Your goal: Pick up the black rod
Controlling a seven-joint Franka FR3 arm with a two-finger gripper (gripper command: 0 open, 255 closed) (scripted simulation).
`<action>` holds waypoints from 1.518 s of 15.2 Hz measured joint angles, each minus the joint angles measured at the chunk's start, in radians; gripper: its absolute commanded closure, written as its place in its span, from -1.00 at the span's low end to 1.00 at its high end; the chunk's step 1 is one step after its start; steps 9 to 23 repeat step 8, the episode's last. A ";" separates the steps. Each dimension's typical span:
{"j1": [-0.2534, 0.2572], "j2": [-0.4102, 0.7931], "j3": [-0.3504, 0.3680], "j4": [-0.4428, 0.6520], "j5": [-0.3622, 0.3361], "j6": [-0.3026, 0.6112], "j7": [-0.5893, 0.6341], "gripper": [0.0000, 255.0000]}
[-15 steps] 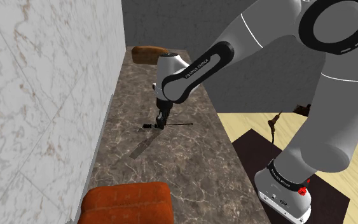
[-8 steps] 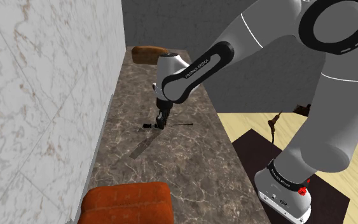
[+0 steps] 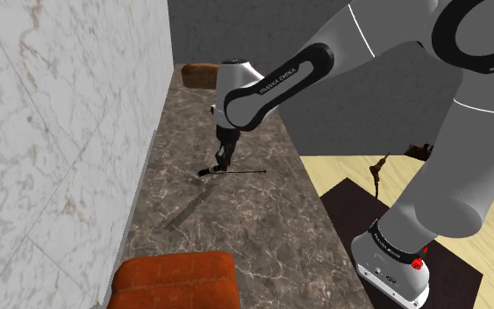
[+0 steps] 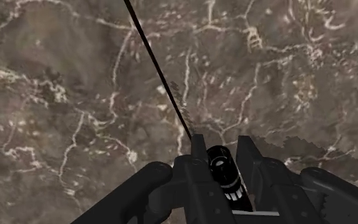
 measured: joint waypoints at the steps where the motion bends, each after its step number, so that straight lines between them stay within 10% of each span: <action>1: -0.003 -0.011 0.000 0.002 0.003 -0.013 -0.004 1.00; 23: -0.007 -0.067 0.005 0.029 0.017 -0.094 -0.007 1.00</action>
